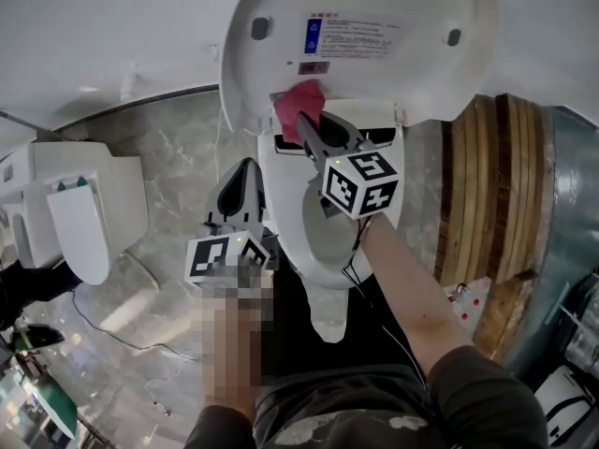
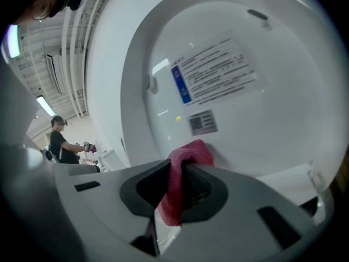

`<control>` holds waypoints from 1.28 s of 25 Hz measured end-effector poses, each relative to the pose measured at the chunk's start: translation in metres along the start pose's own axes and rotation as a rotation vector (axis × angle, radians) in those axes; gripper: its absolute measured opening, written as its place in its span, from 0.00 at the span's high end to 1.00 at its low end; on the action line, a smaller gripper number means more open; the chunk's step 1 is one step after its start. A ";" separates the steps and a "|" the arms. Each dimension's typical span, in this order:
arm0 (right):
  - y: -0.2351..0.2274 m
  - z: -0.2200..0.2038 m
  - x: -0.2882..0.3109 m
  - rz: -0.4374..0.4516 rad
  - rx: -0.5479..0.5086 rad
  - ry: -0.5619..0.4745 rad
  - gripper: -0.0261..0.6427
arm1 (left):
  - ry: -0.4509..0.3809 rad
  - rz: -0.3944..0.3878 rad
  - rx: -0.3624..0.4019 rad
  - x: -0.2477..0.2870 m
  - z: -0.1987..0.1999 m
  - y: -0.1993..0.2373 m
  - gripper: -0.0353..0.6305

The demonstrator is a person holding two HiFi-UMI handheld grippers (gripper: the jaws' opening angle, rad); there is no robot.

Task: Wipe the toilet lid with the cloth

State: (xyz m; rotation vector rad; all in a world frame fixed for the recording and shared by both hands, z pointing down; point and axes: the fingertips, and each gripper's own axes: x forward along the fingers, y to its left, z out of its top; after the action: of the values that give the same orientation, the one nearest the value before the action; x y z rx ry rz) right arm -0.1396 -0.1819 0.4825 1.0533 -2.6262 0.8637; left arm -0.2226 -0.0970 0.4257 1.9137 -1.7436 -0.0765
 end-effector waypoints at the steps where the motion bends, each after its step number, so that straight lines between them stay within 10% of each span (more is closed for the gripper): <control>1: 0.013 -0.008 0.011 0.026 -0.008 0.016 0.89 | 0.004 0.009 -0.005 -0.005 0.000 0.010 0.94; 13: -0.003 -0.025 0.037 -0.036 0.022 0.030 0.89 | 0.078 0.016 -0.007 -0.014 -0.019 0.041 0.94; 32: -0.204 0.003 -0.129 -0.269 0.211 -0.052 0.89 | 0.128 -0.141 0.076 0.066 -0.062 -0.159 0.94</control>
State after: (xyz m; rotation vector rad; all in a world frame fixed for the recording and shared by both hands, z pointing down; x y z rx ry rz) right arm 0.0933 -0.2275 0.5244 1.4593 -2.3936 1.0777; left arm -0.0437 -0.1351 0.4317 2.0474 -1.5474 0.0598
